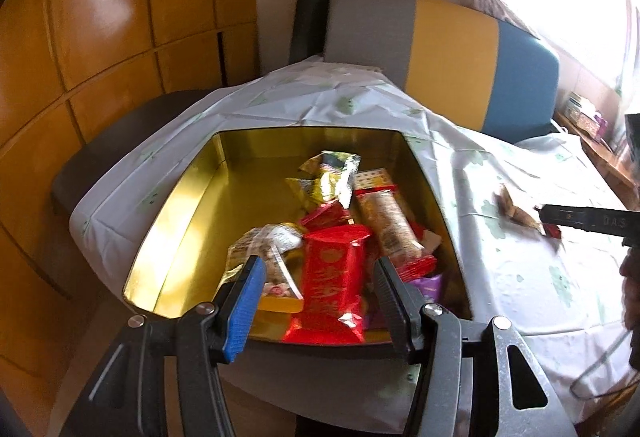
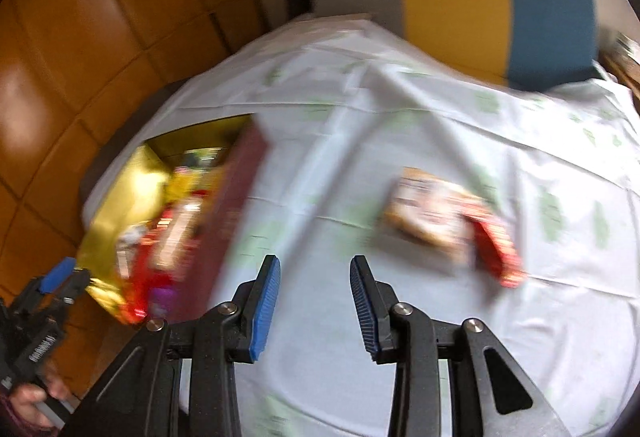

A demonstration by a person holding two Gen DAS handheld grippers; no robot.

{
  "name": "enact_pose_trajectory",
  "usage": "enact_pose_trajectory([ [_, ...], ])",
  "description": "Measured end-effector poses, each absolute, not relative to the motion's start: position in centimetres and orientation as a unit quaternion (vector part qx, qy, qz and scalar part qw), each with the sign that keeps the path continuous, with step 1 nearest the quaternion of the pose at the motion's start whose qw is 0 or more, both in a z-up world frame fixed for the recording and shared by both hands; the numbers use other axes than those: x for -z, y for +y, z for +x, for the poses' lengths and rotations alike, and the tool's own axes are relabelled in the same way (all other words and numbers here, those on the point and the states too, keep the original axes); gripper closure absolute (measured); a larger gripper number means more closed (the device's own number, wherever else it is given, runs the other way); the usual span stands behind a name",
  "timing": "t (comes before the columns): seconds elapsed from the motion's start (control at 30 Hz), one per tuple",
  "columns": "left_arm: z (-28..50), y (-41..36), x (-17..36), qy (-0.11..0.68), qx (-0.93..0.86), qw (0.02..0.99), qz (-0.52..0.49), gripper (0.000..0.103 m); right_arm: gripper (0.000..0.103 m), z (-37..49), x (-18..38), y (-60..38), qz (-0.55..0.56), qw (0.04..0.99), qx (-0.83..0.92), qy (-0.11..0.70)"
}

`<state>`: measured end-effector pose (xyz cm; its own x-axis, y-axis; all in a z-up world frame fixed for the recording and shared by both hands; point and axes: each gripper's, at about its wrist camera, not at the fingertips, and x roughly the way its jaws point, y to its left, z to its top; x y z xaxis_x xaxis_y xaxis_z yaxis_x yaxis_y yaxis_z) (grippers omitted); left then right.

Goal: Organize snacks
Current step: 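Move both open grippers to the cake packet and red candy, then close the left gripper on the square cake packet with brown text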

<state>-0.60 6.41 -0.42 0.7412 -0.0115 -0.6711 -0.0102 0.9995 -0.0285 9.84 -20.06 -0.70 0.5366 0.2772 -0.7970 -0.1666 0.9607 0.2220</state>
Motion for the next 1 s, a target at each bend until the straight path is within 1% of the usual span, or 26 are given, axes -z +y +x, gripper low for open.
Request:
enact_pose_trajectory([
  [0.27,0.0,2.4,-1.0,0.354,0.049,0.934,0.018,0.046,0.066,9.7,1.9,-30.2,0.064,0.872,-0.026,0.485],
  [0.4,0.7,-0.8,-1.8,0.355,0.086,0.930,0.037,0.046,0.066,9.6,3.2,-34.6,0.102,0.867,0.011,0.487],
  [0.43,1.0,-1.9,-1.9,0.356,0.097,0.928,0.045,0.045,0.066,9.5,3.6,-35.3,0.116,0.865,0.018,0.487],
  [0.47,1.3,-3.1,-2.0,0.358,0.109,0.926,0.053,0.038,0.066,9.5,4.0,-36.1,0.131,0.861,0.028,0.491],
  [0.5,1.6,-3.8,-2.0,0.360,0.117,0.924,0.055,0.035,0.066,9.6,4.2,-36.5,0.145,0.855,0.039,0.497],
  [0.63,3.6,-8.7,-1.4,0.374,0.155,0.910,0.088,0.033,0.066,9.5,3.5,-37.2,0.177,0.858,0.040,0.481],
  [0.73,5.8,-12.2,-0.2,0.396,0.180,0.894,0.107,0.029,0.066,9.1,3.1,-37.4,0.193,0.858,0.030,0.475],
  [0.83,7.8,-15.1,1.2,0.417,0.202,0.877,0.123,0.023,0.066,8.9,2.7,-37.8,0.208,0.856,0.021,0.473],
  [0.9,9.2,-16.8,2.1,0.429,0.212,0.868,0.132,0.022,0.066,9.3,2.9,-37.7,0.217,0.852,0.014,0.476],
  [0.97,10.8,-18.5,3.1,0.441,0.217,0.860,0.135,0.017,0.066,9.3,2.7,-37.6,0.220,0.851,0.011,0.476],
  [1.0,11.3,-18.8,3.4,0.445,0.218,0.858,0.137,0.016,0.066,9.3,2.6,-37.6,0.222,0.851,0.009,0.475],
])
